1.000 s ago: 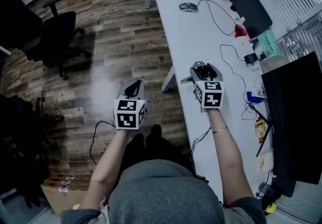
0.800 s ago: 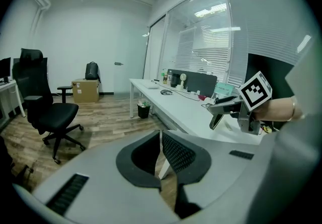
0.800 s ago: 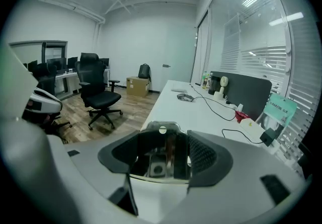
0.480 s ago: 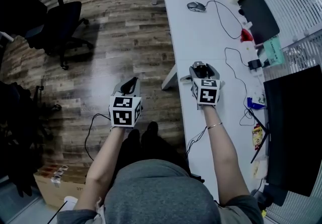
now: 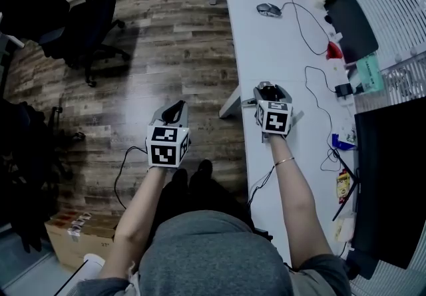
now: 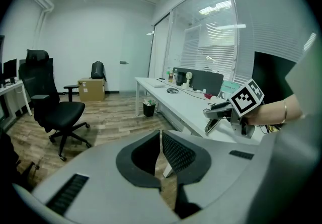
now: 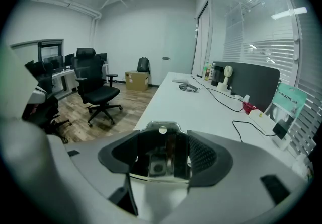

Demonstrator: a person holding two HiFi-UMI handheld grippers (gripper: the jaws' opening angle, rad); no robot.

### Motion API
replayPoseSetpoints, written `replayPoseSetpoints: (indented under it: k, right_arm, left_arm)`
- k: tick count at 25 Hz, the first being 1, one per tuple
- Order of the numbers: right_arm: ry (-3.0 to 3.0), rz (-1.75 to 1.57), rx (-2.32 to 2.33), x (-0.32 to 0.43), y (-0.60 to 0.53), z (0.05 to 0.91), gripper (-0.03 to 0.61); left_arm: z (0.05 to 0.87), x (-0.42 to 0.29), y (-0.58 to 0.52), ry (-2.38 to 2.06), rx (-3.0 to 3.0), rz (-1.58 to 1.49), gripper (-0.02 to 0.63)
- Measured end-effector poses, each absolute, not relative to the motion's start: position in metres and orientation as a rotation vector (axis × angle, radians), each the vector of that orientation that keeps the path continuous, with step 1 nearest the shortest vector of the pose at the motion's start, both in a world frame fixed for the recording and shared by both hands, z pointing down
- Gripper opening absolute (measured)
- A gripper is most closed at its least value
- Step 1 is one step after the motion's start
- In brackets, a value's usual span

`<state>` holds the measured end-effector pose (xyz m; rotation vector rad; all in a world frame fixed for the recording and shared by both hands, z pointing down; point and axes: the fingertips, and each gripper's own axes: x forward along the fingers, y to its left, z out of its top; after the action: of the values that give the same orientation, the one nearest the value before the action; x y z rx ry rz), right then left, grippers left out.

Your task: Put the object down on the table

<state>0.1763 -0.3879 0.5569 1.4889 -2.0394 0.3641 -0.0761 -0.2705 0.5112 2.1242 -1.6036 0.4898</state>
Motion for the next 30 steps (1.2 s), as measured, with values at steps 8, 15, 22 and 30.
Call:
replayPoseSetpoints:
  k: [8,15,22,30]
  right_arm:
    - [-2.029,0.415,1.491,0.179,-0.394,0.566,0.291]
    - [-2.034,0.434,1.471,0.178,-0.398,0.573,0.293]
    - [-2.048,0.467,1.459,0.178,-0.401,0.579,0.295]
    - [-2.037,0.492,1.471,0.181,-0.402,0.583,0.298]
  left_arm:
    - [0.512,-0.074,-0.272,-1.592,2.133,0.482,0.031]
    - [0.513,-0.073,-0.274,-1.584,2.135,0.485,0.031]
    - [0.515,-0.074,-0.276,-1.586,2.129,0.494,0.031]
    - [0.515,-0.074,-0.279,-1.582,2.130,0.499,0.031]
